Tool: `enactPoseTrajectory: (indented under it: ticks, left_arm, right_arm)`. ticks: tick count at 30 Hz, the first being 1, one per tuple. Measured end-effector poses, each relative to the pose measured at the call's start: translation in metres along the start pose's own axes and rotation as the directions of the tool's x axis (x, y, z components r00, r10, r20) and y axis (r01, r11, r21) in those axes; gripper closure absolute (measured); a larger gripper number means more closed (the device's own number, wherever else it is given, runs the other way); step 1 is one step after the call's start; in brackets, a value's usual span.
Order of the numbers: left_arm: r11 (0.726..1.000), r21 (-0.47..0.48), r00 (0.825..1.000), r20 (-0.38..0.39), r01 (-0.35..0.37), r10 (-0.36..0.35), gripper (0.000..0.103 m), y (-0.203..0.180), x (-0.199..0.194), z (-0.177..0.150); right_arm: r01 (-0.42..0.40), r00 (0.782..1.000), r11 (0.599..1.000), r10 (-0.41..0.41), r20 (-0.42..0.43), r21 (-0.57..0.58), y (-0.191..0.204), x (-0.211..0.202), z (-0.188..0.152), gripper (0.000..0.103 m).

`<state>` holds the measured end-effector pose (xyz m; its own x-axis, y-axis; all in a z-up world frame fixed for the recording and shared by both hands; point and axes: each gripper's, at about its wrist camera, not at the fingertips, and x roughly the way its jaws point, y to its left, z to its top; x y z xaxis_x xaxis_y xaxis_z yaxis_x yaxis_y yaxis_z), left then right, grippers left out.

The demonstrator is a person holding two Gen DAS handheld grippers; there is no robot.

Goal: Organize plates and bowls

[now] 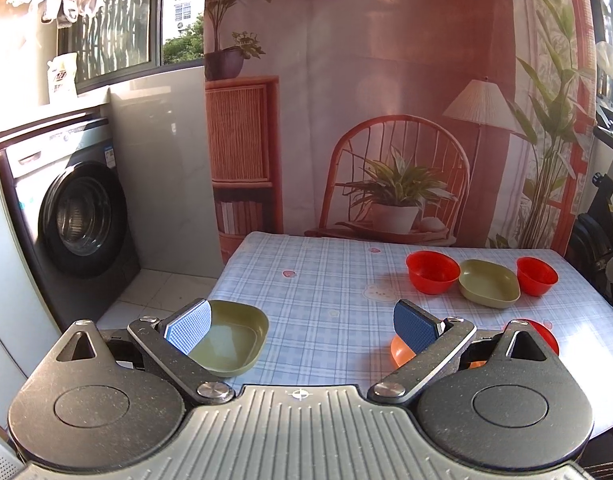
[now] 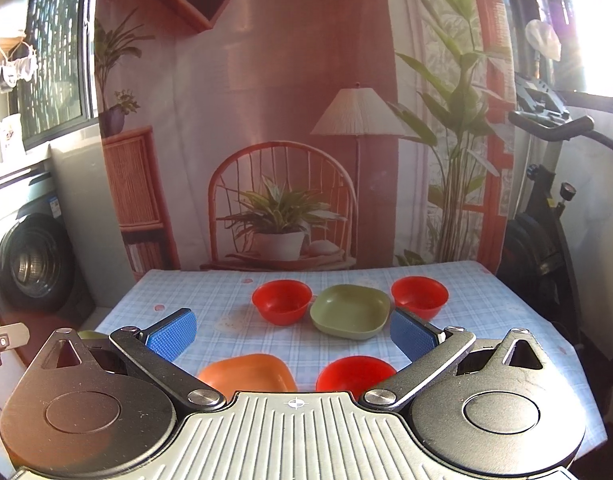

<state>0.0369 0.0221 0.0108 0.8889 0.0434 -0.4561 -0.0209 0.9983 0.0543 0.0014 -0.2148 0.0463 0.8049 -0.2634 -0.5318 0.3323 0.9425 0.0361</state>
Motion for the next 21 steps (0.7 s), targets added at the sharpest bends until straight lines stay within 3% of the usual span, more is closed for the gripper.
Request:
enactPoseTrajectory:
  ticks: [5,11,21]
  left_arm:
    - [0.998,0.011,0.996,0.058,-0.068,0.067,0.004,0.013,0.015,0.027]
    - [0.994,0.038,0.991,0.086,-0.102,0.099,0.004,0.028,0.038,0.048]
    - [0.974,0.088,0.978,0.049,-0.207,0.203,0.005,0.067,0.09,0.061]
  right_arm:
    - [-0.028,0.996,0.999,0.03,0.082,-0.025,0.006,0.016,0.022,0.0]
    - [-0.107,0.982,0.994,0.106,0.154,-0.003,0.022,0.048,0.034,0.0]
    - [-0.205,0.979,0.976,0.206,-0.003,-0.067,0.088,0.141,0.038,0.0]
